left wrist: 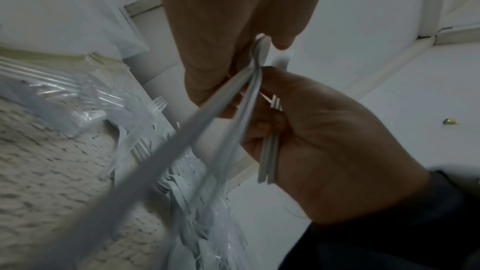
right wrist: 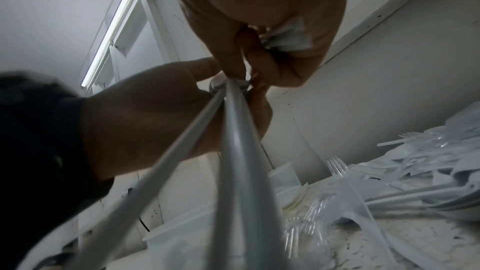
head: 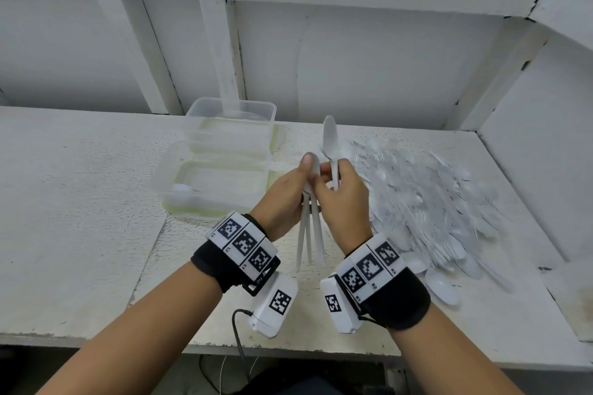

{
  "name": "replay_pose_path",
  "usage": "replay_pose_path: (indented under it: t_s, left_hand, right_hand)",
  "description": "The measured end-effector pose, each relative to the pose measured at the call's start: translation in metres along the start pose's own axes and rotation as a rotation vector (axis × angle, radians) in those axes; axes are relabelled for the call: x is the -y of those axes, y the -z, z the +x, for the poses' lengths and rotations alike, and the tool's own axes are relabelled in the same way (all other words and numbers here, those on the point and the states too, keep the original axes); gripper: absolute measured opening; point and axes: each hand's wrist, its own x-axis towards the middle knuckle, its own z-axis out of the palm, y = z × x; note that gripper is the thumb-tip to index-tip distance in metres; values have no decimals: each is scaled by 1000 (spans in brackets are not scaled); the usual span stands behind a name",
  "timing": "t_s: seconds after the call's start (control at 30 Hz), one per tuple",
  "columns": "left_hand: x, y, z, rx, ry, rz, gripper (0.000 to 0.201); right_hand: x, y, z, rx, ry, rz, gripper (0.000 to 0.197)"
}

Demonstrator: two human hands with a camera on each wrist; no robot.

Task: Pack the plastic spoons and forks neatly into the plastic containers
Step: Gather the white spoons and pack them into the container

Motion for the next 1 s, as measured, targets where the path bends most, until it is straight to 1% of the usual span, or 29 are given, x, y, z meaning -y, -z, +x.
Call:
replay_pose_path:
  t_s: [0.07,0.13,0.2,0.27,0.3,0.4,0.43,0.5,0.67,0.77,0.8,0.87,0.9,1.0]
  left_hand:
    - [0,0,0,-36,3,-12,43]
    - [1,2,2,-85,-3,-54,38]
    - [1,2,1,-132,13,-53,37]
    - [3,4,2,-165,37,-34,37]
    - [4,5,2,-165,46,-42,38]
    - [3,9,3,-162,33,-131,40]
    - [3,10,3,-159,27,-152,44]
    - [3,11,3,-158,17,-166,55]
    - [5,14,4,-202,26,-207,57]
    - [4,14,6,-231,47,-238,61]
    - [4,15,7,-235,45,-246,57]
    - [3,14,7,-236,23,-270,40]
    - [2,14,7,-238,14,-276,35]
    - [2,16,7,-246,-10,-256,33]
  right_hand:
    - [-2,-1,0,-25,48,-149,27]
    - [-2,0,0,-15,73,-233,29]
    - [0,1,-2,23,55,-220,31]
    - [0,2,-3,76,2,-121,37]
    - [-2,2,-4,101,-11,-79,37]
    - [-7,1,-7,181,11,-104,19]
    - [-9,1,-8,207,23,-119,19]
    - [-12,2,-9,233,56,-143,25]
    - [-15,2,-10,283,144,-247,32]
    - [-11,2,-13,345,175,-361,35]
    - [-10,1,-14,363,183,-385,34]
    - [-9,0,-15,381,186,-398,33]
    - [-8,-1,-15,384,186,-402,32]
    - [-7,-3,-14,412,170,-399,31]
